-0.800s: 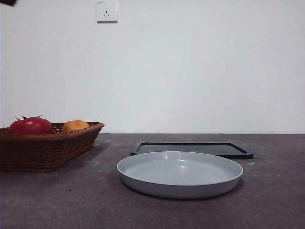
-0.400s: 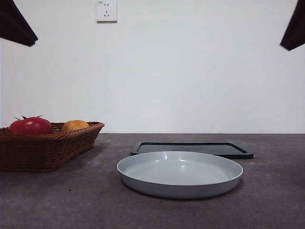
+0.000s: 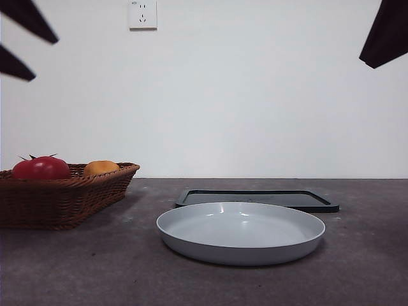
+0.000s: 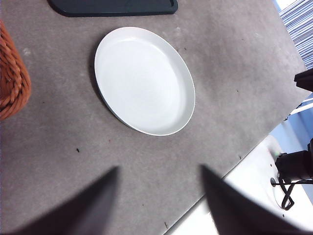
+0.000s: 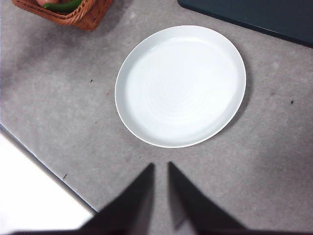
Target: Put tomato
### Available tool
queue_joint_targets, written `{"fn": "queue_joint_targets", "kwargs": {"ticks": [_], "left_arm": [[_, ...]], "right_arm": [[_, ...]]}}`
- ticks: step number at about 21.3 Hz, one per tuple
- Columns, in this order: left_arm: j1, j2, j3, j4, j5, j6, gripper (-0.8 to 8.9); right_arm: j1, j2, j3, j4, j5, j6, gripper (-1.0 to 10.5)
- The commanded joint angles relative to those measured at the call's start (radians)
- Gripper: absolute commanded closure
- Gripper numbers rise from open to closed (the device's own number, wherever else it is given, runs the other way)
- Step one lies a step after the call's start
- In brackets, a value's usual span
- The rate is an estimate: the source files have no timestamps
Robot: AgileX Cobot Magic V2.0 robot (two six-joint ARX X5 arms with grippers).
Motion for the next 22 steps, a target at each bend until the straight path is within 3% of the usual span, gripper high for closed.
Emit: {"fn": "queue_joint_targets", "kwargs": {"ticks": [1,3,5,9,14,22], "left_arm": [[-0.005,0.006,0.018,0.007,0.004,0.006,3.35],[-0.005,0.006,0.018,0.007,0.004,0.003,3.35],[-0.005,0.006,0.018,0.006,0.004,-0.006,3.19],[-0.005,0.006,0.018,-0.009,0.004,-0.024,1.94],[-0.005,0.006,0.018,-0.012,-0.005,-0.031,1.88],[0.010,0.089,0.120,-0.096,-0.253,-0.024,1.88]], "right_arm": [[0.009,0.006,0.013,0.010,0.003,0.021,5.9],[0.009,0.006,0.013,0.010,0.003,0.021,4.4],[0.009,0.006,0.013,0.010,0.004,0.021,3.7],[0.009,0.006,0.013,0.010,0.004,0.024,3.6],[0.009,0.006,0.013,0.010,0.007,0.040,3.6],[0.009,0.006,0.014,0.009,0.029,0.071,3.6]]}}
